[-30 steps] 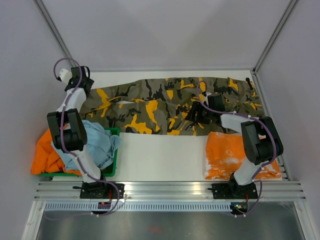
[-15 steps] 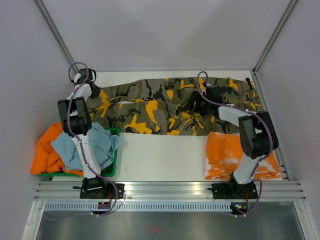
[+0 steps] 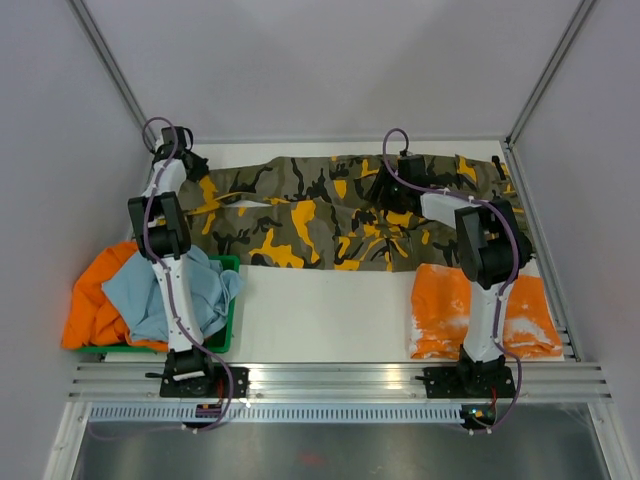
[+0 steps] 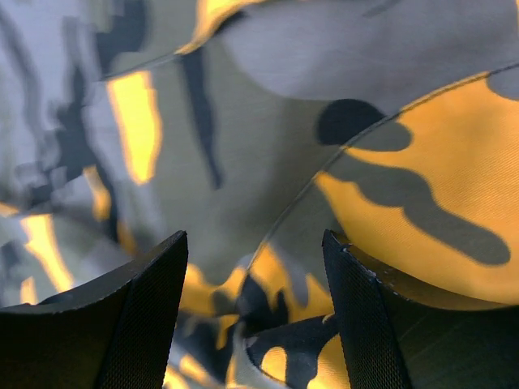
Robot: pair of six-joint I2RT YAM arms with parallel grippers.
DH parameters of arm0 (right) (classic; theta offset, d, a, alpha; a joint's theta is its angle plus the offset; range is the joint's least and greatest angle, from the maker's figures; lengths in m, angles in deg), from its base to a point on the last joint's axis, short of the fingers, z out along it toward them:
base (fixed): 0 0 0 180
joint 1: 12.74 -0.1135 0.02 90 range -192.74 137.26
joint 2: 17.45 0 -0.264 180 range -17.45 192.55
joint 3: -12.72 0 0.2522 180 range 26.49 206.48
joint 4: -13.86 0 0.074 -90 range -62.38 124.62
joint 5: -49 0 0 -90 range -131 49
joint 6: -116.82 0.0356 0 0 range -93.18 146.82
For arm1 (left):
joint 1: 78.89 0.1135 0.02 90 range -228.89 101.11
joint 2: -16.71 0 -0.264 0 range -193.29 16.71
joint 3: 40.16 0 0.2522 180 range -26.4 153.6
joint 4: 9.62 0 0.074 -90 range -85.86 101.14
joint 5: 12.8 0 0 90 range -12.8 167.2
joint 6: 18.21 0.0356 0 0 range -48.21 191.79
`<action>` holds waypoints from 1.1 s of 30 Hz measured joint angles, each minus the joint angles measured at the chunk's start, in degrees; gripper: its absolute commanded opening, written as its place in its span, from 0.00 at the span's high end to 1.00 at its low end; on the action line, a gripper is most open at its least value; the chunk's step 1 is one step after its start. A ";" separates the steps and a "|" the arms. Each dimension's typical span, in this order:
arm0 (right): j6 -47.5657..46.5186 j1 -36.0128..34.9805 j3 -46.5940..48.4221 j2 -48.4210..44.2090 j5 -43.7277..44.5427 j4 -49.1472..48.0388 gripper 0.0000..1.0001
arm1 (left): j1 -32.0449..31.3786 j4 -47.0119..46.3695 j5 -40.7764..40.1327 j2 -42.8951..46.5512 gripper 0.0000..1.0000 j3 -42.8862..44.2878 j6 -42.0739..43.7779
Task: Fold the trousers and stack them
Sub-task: Flatten the trousers out
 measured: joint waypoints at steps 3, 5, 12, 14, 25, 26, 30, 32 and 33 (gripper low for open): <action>0.07 -0.44 2.19 2.69 2.16 0.50 0.26 | 0.13 -0.26 2.23 -3.54 0.98 5.11 -2.40; 0.07 -0.90 3.76 3.56 3.56 0.76 0.26 | 0.22 -1.51 3.76 -5.51 0.97 7.56 -3.76; -0.07 -2.19 7.21 6.03 6.29 1.36 0.26 | 0.22 -5.62 5.86 -10.16 0.91 13.33 -6.08; -0.15 -2.29 8.68 6.91 6.67 1.92 0.26 | 0.22 -6.40 5.84 -10.75 0.88 14.12 -6.03; -4.63 -2.29 21.73 12.50 10.69 10.93 0.25 | 1.01 -9.29 3.30 1.44 0.49 3.32 3.61; -5.44 -2.29 23.43 12.70 11.32 12.44 0.25 | 1.07 -9.44 2.62 4.42 0.48 1.86 5.11; -8.83 -2.10 29.70 12.90 14.95 16.46 0.25 | 1.07 -9.66 1.22 16.09 0.47 -1.90 9.94; -10.62 -1.97 31.43 12.90 17.31 17.25 0.25 | 0.92 -10.78 1.31 21.14 0.36 -4.79 11.76; -11.74 -1.84 31.80 12.90 18.82 17.90 0.25 | 0.79 -10.78 1.31 23.10 0.23 -6.38 13.00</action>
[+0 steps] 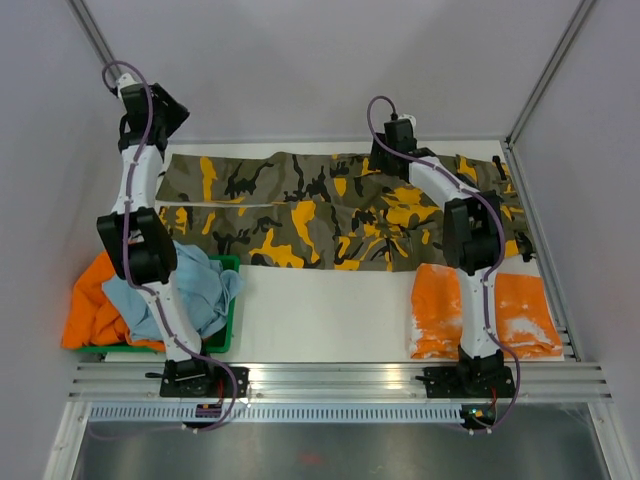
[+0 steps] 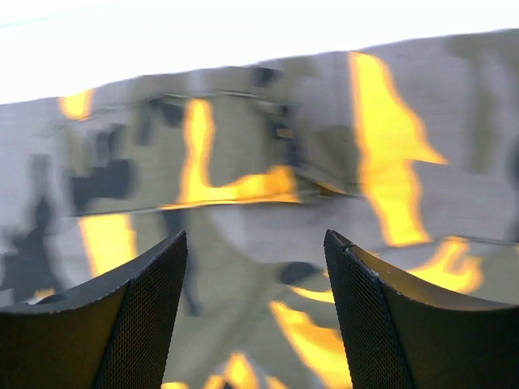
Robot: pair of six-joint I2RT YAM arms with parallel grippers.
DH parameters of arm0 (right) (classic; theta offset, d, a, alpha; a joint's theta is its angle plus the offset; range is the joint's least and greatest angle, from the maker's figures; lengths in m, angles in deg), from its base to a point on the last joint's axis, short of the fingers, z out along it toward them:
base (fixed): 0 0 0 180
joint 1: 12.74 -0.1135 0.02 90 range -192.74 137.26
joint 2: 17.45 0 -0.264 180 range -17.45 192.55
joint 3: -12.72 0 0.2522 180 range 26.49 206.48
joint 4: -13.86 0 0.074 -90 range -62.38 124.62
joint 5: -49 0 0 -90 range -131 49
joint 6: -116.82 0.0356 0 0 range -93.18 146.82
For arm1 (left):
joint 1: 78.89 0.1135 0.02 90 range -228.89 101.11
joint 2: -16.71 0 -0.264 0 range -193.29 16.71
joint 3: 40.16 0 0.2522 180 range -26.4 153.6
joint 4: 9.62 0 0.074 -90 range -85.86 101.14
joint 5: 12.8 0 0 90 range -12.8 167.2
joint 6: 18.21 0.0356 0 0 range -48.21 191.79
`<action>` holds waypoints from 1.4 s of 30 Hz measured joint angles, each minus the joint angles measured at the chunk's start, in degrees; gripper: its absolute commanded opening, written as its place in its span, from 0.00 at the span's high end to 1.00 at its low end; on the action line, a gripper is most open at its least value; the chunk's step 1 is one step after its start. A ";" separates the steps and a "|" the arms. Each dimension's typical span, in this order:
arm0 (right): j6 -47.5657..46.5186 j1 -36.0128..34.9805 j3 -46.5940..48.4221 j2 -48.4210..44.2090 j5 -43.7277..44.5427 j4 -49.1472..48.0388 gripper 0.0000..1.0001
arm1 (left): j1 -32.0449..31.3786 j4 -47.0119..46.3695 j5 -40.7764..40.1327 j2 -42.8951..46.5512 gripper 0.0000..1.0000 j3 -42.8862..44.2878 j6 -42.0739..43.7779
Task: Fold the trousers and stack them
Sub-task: Flatten the trousers out
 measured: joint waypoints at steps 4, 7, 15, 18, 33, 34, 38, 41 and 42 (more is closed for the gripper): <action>-4.46 1.01 0.11 0.13 5.35 4.11 0.25 | -1.01 1.62 0.17 0.52 0.14 -2.47 4.83; -6.60 2.05 0.11 0.24 8.04 6.80 0.25 | -1.97 5.35 1.01 -2.95 0.13 -2.62 9.22; -7.39 8.02 -5.07 0.37 7.19 7.80 0.25 | -3.48 15.87 1.42 -10.71 0.12 -1.01 19.80; -7.08 9.57 -5.22 1.44 5.55 7.52 0.25 | -3.50 18.84 1.40 -12.81 0.11 2.43 22.45; -7.54 9.57 13.84 12.68 2.10 13.09 0.22 | -5.35 28.44 -2.25 -26.91 0.00 20.04 30.84; -7.58 9.57 15.08 13.29 1.88 13.84 0.22 | -5.35 28.48 -2.10 -27.32 0.00 20.79 30.77; -7.98 9.57 18.95 15.47 1.20 15.10 0.19 | -5.29 28.55 -1.46 -29.31 0.00 24.04 30.25; -8.15 9.57 21.20 16.74 0.46 15.80 0.15 | -5.18 28.00 -0.57 -30.62 0.00 25.97 29.46; -8.24 9.57 22.25 17.22 -0.02 16.02 0.13 | -5.11 27.80 -0.33 -30.88 0.00 26.29 29.16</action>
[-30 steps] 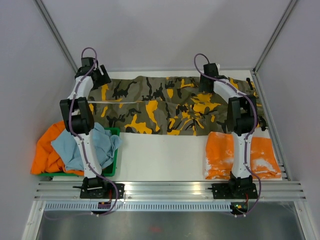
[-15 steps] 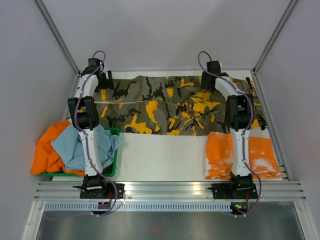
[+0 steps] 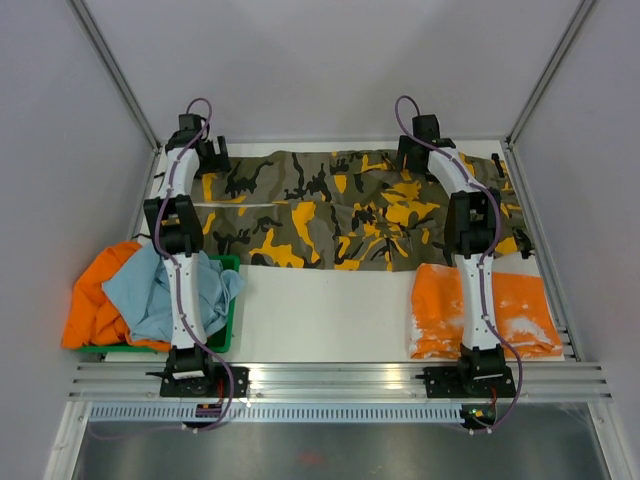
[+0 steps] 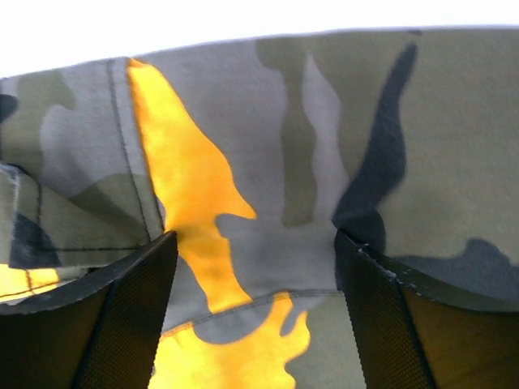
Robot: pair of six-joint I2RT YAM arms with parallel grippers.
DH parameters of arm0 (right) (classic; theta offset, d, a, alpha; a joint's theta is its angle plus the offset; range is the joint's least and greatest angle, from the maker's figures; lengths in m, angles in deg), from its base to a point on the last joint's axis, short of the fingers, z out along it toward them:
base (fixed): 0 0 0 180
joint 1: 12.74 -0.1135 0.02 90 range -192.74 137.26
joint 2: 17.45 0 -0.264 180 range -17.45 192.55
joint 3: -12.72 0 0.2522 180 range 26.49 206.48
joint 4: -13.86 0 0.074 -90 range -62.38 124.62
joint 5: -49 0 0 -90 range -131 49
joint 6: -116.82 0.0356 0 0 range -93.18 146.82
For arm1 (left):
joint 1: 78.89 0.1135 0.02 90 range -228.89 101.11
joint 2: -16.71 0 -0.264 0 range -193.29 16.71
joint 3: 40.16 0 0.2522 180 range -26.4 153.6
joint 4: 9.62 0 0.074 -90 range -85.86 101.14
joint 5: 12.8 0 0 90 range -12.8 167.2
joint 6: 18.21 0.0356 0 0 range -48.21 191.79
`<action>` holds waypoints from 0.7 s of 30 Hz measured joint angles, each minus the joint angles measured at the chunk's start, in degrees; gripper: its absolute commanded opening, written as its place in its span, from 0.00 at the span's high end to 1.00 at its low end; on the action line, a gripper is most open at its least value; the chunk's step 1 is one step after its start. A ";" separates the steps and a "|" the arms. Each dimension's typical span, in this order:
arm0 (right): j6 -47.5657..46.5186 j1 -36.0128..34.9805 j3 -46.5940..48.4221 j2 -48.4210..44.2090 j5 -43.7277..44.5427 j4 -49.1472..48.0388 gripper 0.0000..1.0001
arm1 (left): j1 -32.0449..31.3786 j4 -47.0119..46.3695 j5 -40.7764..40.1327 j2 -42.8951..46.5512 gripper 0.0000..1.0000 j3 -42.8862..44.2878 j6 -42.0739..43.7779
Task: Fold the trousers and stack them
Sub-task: Flatten the trousers out
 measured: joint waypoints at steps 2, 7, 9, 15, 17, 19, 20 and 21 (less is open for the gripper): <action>-0.22 0.04 1.73 0.98 -1.29 0.07 0.13 | 0.04 -0.52 0.35 -0.26 0.00 0.35 -0.72; 0.42 0.42 7.02 4.09 -4.81 -0.50 0.08 | 0.39 -2.36 1.84 -0.79 0.00 1.05 -3.13; 1.11 0.39 7.02 4.26 -6.23 -1.90 0.07 | 0.59 -3.41 2.43 -1.27 0.00 1.62 -4.11; 4.24 0.37 8.35 5.97 -10.12 -6.95 0.05 | 1.81 -6.19 4.72 -1.60 0.00 1.70 -7.69; 5.14 0.37 10.03 7.32 -11.08 -8.44 0.05 | 2.34 -7.76 5.31 -1.88 0.00 1.70 -8.87; 5.62 0.37 11.04 8.24 -11.91 -10.03 0.04 | 2.67 -9.75 5.95 -2.23 0.00 1.70 -10.08; 5.79 0.37 11.19 8.39 -12.15 -10.49 0.04 | 2.73 -10.62 6.05 -2.34 0.00 1.70 -10.56; 5.95 0.37 11.30 8.46 -12.63 -10.75 0.03 | 2.89 -11.26 6.19 -2.36 0.00 1.68 -11.04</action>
